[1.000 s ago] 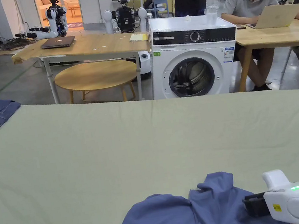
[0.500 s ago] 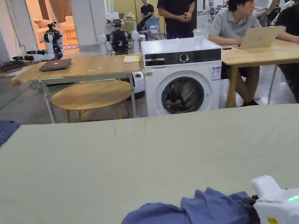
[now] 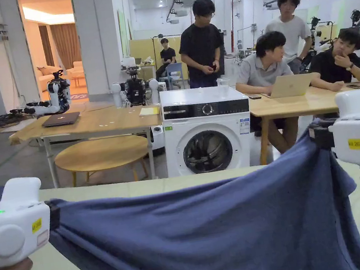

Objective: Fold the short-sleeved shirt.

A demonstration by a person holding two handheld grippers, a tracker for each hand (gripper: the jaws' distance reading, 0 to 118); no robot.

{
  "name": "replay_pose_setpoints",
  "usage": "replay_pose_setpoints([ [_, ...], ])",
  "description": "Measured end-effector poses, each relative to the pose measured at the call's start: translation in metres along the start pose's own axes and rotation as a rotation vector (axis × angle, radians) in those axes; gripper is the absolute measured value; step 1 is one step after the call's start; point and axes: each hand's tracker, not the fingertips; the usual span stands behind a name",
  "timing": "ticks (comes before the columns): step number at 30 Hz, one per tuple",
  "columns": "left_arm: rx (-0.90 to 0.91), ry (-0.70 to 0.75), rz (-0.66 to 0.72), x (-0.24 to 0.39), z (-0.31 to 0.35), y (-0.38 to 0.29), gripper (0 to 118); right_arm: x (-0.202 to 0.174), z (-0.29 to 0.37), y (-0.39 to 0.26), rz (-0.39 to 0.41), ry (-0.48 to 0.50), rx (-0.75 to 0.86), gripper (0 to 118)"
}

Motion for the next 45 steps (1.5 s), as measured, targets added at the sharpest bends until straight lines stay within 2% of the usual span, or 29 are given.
replay_pose_setpoints([
  [6,0.094,0.023,0.023,-0.008,-0.002,0.090,0,0.010,-0.002,0.075,-0.008,-0.037,0.127,0],
  [10,0.148,0.066,-0.011,-0.012,-0.005,0.139,0,0.006,-0.010,0.115,-0.009,-0.043,0.188,0],
  [15,0.213,0.093,-0.020,-0.019,0.000,0.180,0,0.002,-0.013,0.151,-0.058,-0.047,0.303,0],
  [17,0.236,0.109,-0.033,-0.021,0.007,0.191,0,0.003,-0.014,0.159,-0.092,-0.029,0.313,0],
  [20,0.261,0.096,-0.025,-0.026,0.010,0.199,0,0.002,-0.018,0.160,-0.101,-0.033,0.319,0],
  [26,0.182,0.088,-0.066,-0.014,-0.026,0.152,0,0.006,-0.048,0.107,-0.089,-0.041,0.245,0],
  [32,0.084,0.066,-0.067,-0.001,-0.055,0.087,0,0.016,-0.061,0.037,-0.127,-0.066,0.188,0],
  [40,0.108,0.026,-0.078,0.007,0.002,0.053,0,0.024,0.015,-0.005,-0.119,-0.056,0.181,0],
  [45,0.089,-0.015,-0.107,0.011,0.064,-0.016,0,0.017,0.092,-0.063,-0.010,-0.086,0.114,0],
])
